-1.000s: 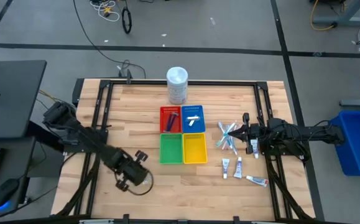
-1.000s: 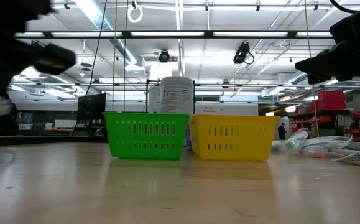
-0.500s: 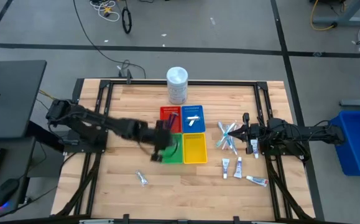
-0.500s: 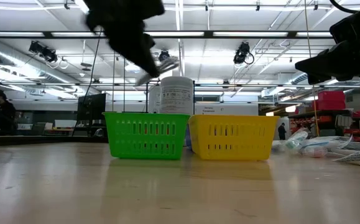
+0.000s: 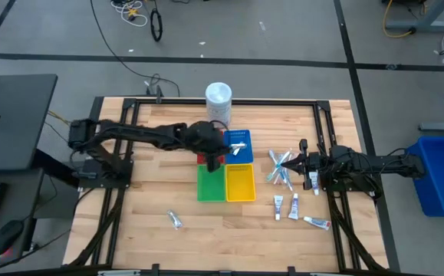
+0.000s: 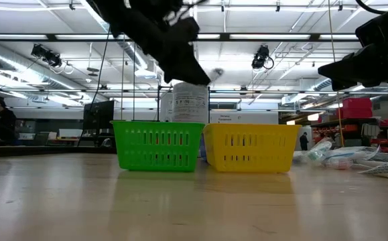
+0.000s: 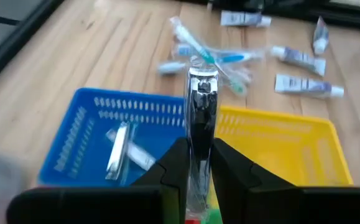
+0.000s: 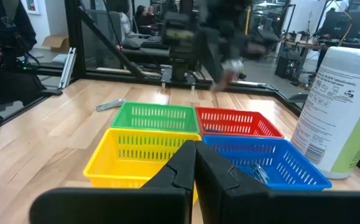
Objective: Pick & Place Travel size toiletries
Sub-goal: Put the silver nail cutter into the blue bin
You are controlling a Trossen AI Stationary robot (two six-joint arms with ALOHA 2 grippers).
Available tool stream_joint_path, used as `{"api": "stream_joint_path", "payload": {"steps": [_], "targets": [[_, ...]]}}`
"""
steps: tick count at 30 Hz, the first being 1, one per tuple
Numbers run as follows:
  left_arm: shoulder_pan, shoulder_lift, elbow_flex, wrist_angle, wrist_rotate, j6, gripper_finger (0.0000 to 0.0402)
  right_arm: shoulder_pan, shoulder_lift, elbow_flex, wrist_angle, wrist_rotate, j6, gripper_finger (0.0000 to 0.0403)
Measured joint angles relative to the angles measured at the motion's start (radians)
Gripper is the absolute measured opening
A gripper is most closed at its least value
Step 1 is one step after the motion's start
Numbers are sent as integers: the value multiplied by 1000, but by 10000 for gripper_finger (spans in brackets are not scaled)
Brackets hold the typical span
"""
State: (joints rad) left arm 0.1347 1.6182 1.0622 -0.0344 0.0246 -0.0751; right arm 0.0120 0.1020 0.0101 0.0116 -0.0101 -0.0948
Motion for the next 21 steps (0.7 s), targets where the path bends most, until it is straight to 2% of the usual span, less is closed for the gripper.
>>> {"api": "stream_joint_path", "payload": {"steps": [11,16,21], "targets": [[85,184,0,191,27,-25,57,0,1,0,0,0,0,13],[96,185,0,192,42,-15,65,0,1,0,0,0,0,13],[94,185,0,185,50,-16,99,0,1,0,0,0,0,14]]}}
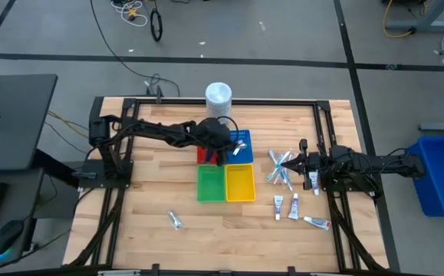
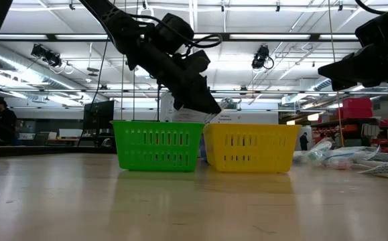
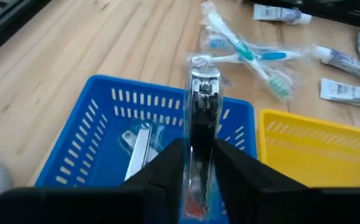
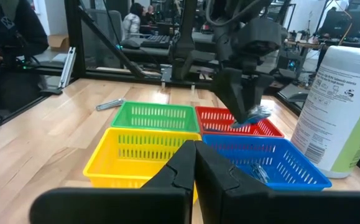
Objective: Pick & Place Travel size toiletries
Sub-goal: Put the silver nail cutter into the blue bin
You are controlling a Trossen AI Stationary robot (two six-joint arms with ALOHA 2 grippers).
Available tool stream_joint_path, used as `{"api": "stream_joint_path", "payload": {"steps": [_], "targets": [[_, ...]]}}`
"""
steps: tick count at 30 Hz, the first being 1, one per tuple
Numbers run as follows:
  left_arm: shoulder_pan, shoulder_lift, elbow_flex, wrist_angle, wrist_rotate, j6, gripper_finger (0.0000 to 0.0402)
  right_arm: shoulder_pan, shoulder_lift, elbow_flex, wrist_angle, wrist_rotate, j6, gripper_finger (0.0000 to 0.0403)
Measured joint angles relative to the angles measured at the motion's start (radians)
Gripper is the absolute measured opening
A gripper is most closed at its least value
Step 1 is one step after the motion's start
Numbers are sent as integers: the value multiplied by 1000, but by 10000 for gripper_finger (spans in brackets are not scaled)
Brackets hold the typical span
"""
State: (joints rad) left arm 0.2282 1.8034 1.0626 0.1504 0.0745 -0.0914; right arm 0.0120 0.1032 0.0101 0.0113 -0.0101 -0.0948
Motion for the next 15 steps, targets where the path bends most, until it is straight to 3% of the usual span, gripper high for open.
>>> {"api": "stream_joint_path", "payload": {"steps": [9,15], "targets": [[-28,-1,0,-10,5,26,190,0,0,0,0,0,0,14],[-62,-76,0,-97,51,33,199,0,0,0,0,0,0,14]]}}
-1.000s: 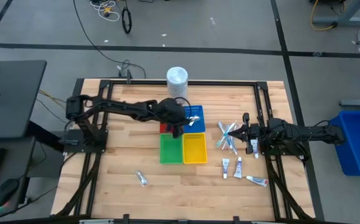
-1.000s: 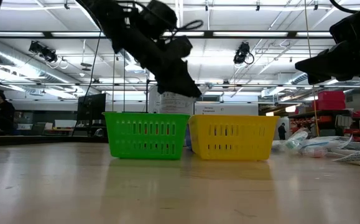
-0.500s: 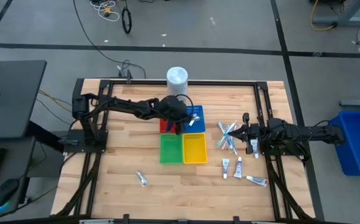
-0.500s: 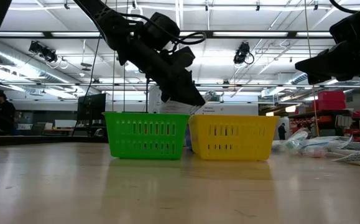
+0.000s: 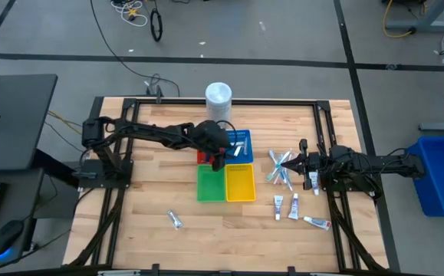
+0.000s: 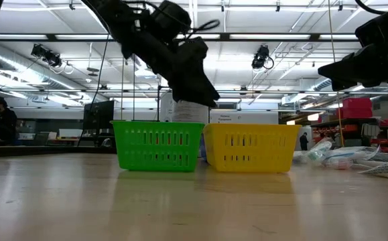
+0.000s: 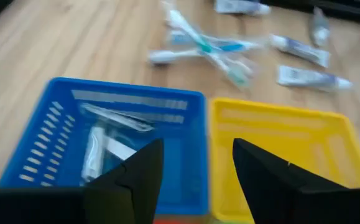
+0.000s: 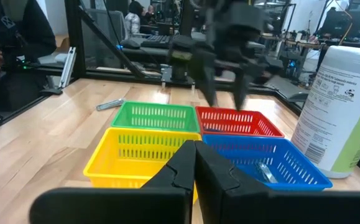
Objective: Pick & Place Travel size toiletries
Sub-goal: Put the silver nail cutter into the blue bin
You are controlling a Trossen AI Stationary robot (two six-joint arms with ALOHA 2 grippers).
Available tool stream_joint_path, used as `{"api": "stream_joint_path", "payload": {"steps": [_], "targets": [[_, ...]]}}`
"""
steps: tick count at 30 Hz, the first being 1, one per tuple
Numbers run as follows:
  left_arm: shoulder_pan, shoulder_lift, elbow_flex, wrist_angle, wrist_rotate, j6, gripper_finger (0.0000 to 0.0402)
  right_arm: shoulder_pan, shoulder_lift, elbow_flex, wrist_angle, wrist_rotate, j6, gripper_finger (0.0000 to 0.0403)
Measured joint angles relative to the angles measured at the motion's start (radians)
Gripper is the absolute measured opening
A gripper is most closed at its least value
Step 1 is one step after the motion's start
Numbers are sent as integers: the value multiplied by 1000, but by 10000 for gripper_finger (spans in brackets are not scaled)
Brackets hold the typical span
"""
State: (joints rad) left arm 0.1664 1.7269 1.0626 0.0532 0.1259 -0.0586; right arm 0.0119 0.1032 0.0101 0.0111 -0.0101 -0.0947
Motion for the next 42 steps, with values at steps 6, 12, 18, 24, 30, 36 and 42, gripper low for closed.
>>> {"api": "stream_joint_path", "payload": {"steps": [6,12,18,24,30,36,42], "targets": [[-47,-104,0,-138,2,79,153,0,0,0,0,0,0,13],[-82,-212,0,-260,5,100,95,0,0,0,0,0,0,13],[-100,-314,1,-298,10,87,46,0,0,0,0,0,0,13],[-124,-392,1,-300,5,41,6,0,0,0,0,0,0,13],[-166,-425,1,-316,-5,41,5,0,0,0,0,0,0,14],[-225,-429,0,-345,-17,40,4,0,0,0,0,0,0,13],[-291,-429,0,-414,-55,26,2,0,0,0,0,0,0,13]]}}
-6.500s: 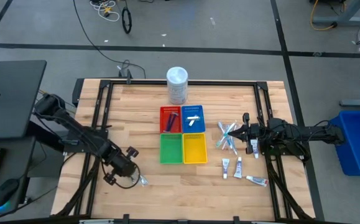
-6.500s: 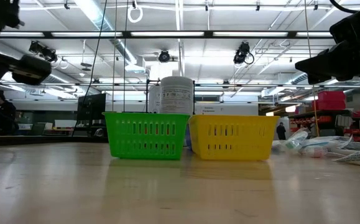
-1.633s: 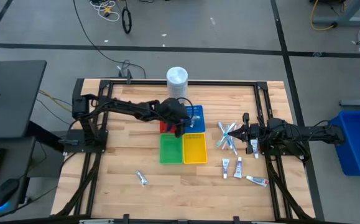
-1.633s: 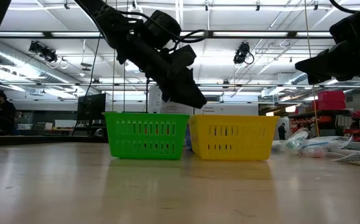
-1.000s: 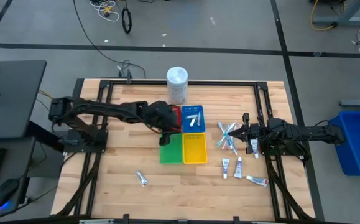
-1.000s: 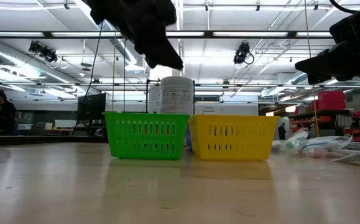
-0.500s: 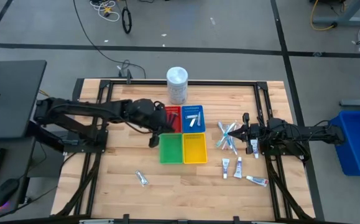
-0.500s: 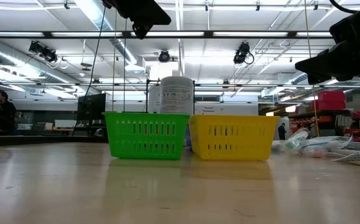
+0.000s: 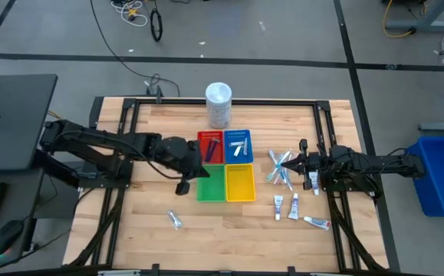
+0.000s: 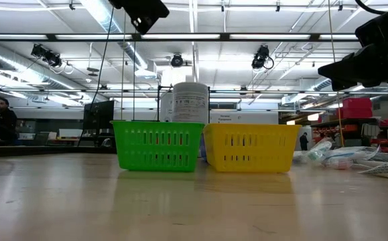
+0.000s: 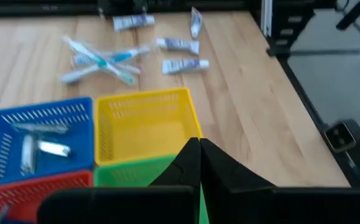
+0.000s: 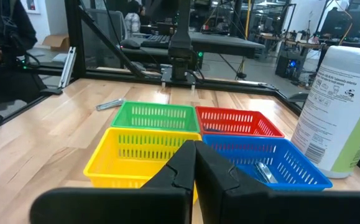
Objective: Pick & Place Travel size toiletries
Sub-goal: Put the silver nail cutter into the blue bin
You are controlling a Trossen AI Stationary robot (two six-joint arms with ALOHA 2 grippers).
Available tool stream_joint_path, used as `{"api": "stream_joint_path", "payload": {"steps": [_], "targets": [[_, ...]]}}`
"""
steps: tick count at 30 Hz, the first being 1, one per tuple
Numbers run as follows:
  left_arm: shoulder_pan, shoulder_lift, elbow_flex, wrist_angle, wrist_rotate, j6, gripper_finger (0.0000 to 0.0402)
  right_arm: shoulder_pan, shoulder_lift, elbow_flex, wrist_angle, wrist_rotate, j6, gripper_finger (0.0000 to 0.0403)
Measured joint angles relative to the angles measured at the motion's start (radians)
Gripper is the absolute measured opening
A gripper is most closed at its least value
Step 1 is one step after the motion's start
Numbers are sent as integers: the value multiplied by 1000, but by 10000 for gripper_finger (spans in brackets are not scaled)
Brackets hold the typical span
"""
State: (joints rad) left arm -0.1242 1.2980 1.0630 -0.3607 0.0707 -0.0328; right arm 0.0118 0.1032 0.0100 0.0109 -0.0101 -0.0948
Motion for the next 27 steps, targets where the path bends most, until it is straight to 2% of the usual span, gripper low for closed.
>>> {"api": "stream_joint_path", "payload": {"steps": [10,17,22,27], "targets": [[-144,1,0,-203,-59,-75,1,0,0,0,0,0,0,14],[-234,2,0,-233,-86,-198,1,0,0,0,0,0,0,14],[-283,2,0,-238,-131,-207,1,0,0,0,0,0,0,13],[-336,15,-5,-330,-156,-192,1,0,0,0,0,0,0,13]]}}
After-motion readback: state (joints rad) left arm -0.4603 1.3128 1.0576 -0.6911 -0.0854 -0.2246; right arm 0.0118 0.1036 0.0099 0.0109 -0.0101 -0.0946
